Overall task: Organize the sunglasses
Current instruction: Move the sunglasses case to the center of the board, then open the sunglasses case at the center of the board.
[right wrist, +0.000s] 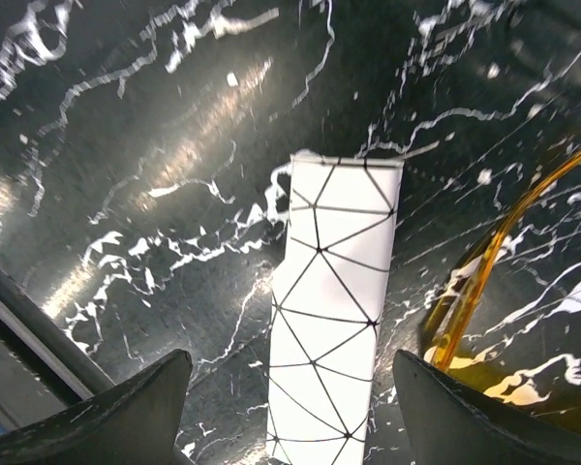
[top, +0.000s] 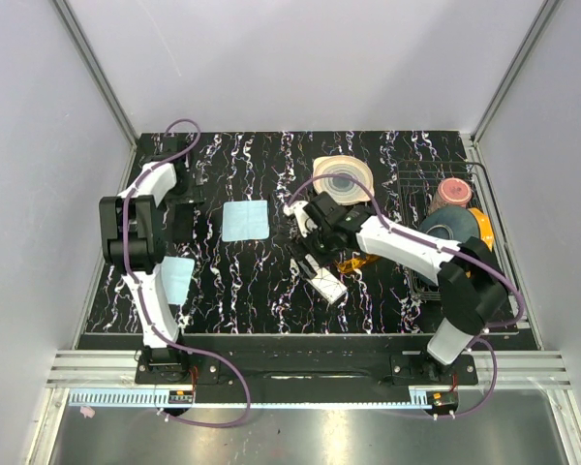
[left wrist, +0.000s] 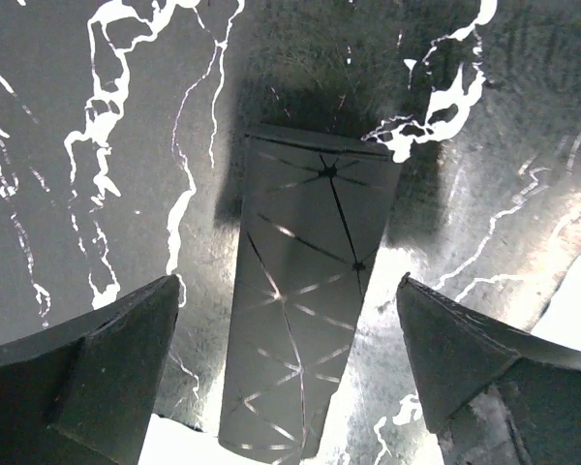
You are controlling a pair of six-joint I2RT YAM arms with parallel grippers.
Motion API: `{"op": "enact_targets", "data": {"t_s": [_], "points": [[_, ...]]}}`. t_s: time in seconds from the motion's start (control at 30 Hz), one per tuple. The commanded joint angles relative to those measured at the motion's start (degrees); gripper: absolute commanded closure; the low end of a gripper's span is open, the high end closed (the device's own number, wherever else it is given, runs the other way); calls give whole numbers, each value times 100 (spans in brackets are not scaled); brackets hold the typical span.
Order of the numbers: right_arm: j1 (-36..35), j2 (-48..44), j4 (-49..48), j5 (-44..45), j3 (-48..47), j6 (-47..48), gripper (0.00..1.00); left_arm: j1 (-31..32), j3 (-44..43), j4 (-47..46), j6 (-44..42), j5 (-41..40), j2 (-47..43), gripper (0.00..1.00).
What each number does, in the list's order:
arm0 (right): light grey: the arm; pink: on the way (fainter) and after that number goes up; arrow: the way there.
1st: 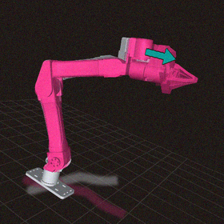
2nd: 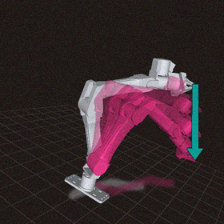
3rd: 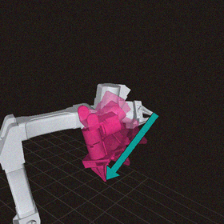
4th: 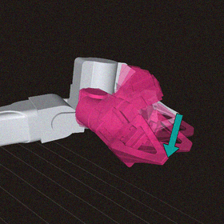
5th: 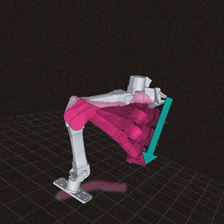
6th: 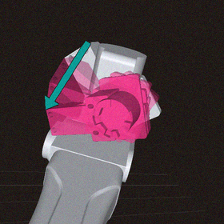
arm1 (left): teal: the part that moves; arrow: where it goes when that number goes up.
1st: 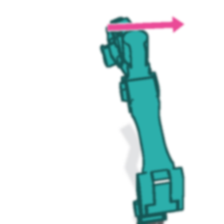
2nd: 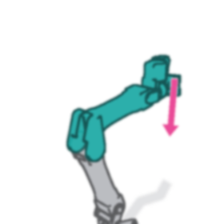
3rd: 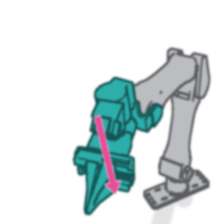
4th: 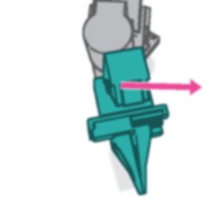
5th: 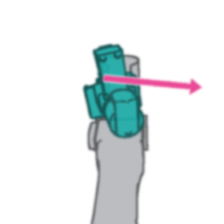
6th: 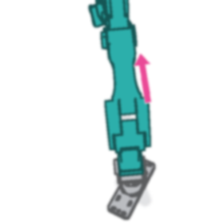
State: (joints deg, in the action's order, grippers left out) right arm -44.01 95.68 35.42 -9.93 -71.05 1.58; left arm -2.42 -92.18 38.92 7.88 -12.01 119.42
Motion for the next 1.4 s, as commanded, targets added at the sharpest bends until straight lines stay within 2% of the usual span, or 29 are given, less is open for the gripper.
{"op": "enact_targets", "data": {"t_s": [0.0, 0.4, 0.57, 0.7, 0.73, 0.8, 1.0, 1.03, 1.13, 1.17, 1.3, 1.37], "points": [[-152, 91, -53, 387, 178, 9, 9, 4, 86, -192, 178, 49, -822, 1], [-380, 416, -466, 668, 636, -360, 11, 4, 1307, -253, 1066, 778, -2685, 1], [-652, 873, -334, 1274, 285, -694, 14, 4, 2019, -437, 1198, 1148, -3415, 6], [-898, 1154, -282, 1442, -57, -1028, 28, 4, 2511, -490, 1330, 1166, -3758, 8], [-969, 1259, -272, 1485, -137, -1098, 36, 4, 2564, -464, 1400, 1166, -3881, 9], [-1013, 1348, -167, 1486, -408, -1388, 43, -4, 2714, -359, 1497, 1359, -4091, 9], [-1136, 1822, 52, 1257, -1226, -1898, 47, 4, 3425, -253, 2217, 1666, -4620, 11], [-1145, 1901, 79, 1196, -1297, -1977, 47, 4, 3522, -253, 2331, 1823, -4759, 10], [-1145, 1946, 141, 1274, -1429, -2337, 30, 39, 3909, -367, 2595, 2157, -5076, 9], [-1136, 1946, 149, 1309, -1438, -2382, 20, 65, 4118, -472, 2665, 2220, -5156, 7], [-1136, 1893, 220, 1582, -1491, -2347, 10, 215, 4542, -736, 2929, 2484, -5420, 4], [-1145, 1884, 229, 1679, -1465, -2259, 9, 363, 4743, -928, 3052, 2528, -5420, 4]]}}
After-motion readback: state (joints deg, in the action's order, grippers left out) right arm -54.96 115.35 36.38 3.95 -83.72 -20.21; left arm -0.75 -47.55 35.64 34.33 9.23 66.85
